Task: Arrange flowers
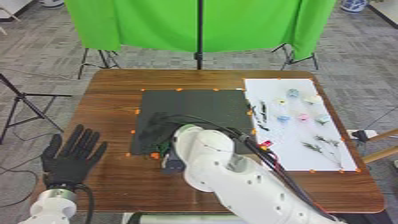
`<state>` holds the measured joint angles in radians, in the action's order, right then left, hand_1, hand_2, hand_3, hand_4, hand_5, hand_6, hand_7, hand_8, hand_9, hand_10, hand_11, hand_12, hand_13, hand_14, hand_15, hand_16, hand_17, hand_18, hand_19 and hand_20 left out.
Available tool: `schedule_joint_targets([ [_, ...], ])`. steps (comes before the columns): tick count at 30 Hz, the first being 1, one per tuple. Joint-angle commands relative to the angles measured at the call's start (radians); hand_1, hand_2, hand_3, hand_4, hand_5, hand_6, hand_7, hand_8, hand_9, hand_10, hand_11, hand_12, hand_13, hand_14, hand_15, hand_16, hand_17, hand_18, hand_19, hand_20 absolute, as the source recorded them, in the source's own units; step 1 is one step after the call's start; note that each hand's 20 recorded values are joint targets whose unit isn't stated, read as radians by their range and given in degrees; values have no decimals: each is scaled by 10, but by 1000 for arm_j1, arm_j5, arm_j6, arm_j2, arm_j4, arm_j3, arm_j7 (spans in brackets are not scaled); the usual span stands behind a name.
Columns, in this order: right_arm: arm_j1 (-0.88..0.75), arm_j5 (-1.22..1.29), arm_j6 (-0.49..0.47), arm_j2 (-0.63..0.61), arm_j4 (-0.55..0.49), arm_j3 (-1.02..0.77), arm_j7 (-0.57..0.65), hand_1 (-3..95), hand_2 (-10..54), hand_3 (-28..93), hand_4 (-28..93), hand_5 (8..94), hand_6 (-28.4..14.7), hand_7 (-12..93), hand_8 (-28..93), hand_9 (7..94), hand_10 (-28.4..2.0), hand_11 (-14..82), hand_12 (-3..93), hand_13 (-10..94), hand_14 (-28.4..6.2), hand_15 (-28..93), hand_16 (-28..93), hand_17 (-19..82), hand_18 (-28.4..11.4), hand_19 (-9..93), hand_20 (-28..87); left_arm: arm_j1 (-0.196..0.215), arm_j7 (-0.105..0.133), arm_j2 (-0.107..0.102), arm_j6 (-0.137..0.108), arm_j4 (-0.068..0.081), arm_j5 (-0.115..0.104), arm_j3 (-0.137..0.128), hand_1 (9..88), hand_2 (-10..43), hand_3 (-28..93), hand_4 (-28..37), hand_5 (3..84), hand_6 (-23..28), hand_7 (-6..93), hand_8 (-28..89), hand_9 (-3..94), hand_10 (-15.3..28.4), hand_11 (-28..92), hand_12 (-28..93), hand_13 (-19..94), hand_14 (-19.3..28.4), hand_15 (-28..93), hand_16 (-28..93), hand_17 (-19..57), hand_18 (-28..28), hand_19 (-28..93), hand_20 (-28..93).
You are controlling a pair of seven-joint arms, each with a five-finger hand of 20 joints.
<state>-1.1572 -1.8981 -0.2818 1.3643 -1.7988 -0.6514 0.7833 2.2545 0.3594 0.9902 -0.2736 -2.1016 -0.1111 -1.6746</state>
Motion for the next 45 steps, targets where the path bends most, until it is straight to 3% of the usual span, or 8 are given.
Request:
schedule_joint_targets([
  [1, -43, -47, -64, -91, -93, -55, 7, 199, 102, 694, -174, 543, -123, 89, -85, 354, -284, 74, 108, 197, -284, 392, 35, 102, -284, 662, 10, 36, 9, 13, 6, 0, -1, -14, 238, 104, 775, -283, 418, 67, 162, -95, 365, 140, 248, 125, 275, 138, 399, -56, -53, 138, 343, 178],
  [4, -82, -51, -100, -126, -135, -60, 12, 201, 117, 696, -171, 639, -126, 125, -73, 394, -284, 82, 115, 196, -284, 401, 32, 102, -282, 667, 16, 46, 12, 15, 5, -3, -3, -19, 238, 105, 773, -283, 418, 68, 161, -95, 364, 142, 247, 124, 274, 139, 399, -56, -55, 140, 347, 179],
  [8, -116, -129, -151, -157, -171, -30, -24, 203, 128, 697, -173, 678, -117, 137, -70, 402, -284, 82, 114, 194, -284, 405, 25, 102, -279, 668, 14, 47, 6, 20, 8, -1, 5, -19, 239, 108, 770, -283, 419, 70, 160, -93, 364, 144, 246, 124, 274, 141, 398, -55, -56, 141, 349, 178],
  [20, -128, -151, -248, -79, -142, 33, -29, 200, 141, 693, -175, 647, -119, 111, -78, 378, -284, 78, 111, 168, -284, 412, 18, 90, -277, 672, 14, 21, -39, 19, -19, 14, 22, 3, 238, 109, 769, -283, 423, 72, 160, -94, 367, 147, 246, 126, 277, 143, 402, -55, -57, 141, 354, 177],
  [22, -125, -148, -242, -79, -154, 42, -29, 200, 142, 692, -176, 630, -115, 114, -78, 372, -284, 79, 111, 166, -284, 416, 14, 87, -279, 672, 12, 18, -39, 19, -23, 16, 9, 3, 238, 109, 770, -283, 423, 73, 159, -94, 368, 147, 247, 127, 277, 144, 404, -55, -57, 141, 354, 177],
  [29, -128, -154, -231, -81, -165, 47, -32, 202, 142, 690, -176, 619, -103, 121, -82, 366, -284, 76, 107, 164, -284, 418, 6, 87, -279, 673, 9, 25, -34, 25, -29, 16, 11, 2, 237, 110, 771, -283, 424, 72, 159, -92, 368, 147, 246, 126, 277, 143, 404, -56, -58, 141, 356, 176],
  [38, -119, -128, -202, -107, -164, 19, -3, 217, 140, 684, -173, 629, -98, 126, -79, 372, -284, 69, 98, 185, -284, 401, 8, 93, -282, 673, 4, 44, -5, 41, -19, 12, -33, -6, 238, 114, 766, -283, 422, 74, 158, -92, 366, 149, 245, 127, 275, 143, 403, -57, -59, 142, 358, 176],
  [45, -120, -105, -170, -113, -199, -4, -24, 224, 135, 684, -173, 664, -81, 137, -87, 374, -284, 68, 85, 203, -284, 387, 5, 99, -283, 673, -3, 30, -21, 42, -27, 18, -32, -8, 239, 115, 766, -283, 421, 75, 159, -91, 365, 148, 246, 126, 275, 144, 403, -56, -60, 143, 360, 175],
])
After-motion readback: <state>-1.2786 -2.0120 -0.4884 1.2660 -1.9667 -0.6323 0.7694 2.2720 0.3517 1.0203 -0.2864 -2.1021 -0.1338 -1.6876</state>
